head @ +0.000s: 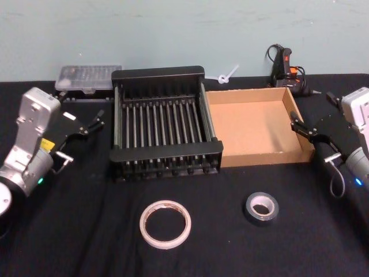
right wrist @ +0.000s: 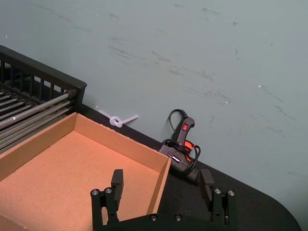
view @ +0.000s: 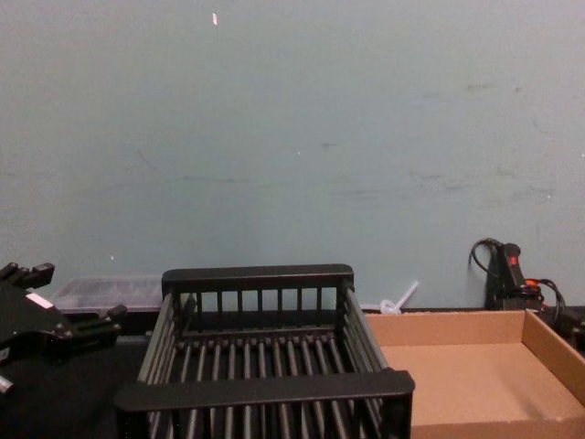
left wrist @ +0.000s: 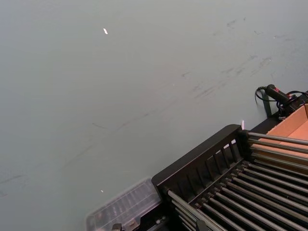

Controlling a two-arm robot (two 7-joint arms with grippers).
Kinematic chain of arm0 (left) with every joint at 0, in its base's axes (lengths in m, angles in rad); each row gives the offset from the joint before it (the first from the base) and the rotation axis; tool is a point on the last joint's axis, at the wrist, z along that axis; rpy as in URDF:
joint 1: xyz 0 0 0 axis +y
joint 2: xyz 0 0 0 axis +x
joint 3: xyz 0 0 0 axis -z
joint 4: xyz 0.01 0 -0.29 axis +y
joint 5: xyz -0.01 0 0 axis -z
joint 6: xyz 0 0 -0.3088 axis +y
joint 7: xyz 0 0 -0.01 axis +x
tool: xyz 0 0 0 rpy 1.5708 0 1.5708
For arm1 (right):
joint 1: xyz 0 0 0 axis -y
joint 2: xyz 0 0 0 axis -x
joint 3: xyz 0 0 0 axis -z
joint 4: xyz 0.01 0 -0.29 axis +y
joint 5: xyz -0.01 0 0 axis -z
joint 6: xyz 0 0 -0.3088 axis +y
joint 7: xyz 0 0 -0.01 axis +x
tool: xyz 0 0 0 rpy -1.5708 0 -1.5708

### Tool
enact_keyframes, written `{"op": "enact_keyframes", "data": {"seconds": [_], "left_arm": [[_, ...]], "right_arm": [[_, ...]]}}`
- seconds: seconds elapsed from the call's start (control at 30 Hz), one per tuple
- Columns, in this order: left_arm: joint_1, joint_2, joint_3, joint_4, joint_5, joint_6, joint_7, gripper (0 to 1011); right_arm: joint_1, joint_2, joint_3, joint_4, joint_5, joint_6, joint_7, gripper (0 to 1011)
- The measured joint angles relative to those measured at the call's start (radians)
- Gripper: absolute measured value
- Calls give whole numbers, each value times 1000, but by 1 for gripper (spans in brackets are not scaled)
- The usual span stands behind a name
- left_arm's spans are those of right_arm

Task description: Pick up the white tape and place it into the black box , Pick up the silver tape and place it into the brown box.

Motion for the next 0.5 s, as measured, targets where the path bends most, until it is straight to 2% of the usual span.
{"op": "enact_keyframes", "data": {"seconds": [0.5], "left_arm": [[0, 0, 0, 0, 0, 0, 0, 1001]], "right_arm": [[0, 0, 0, 0, 0, 0, 0, 1002]]}}
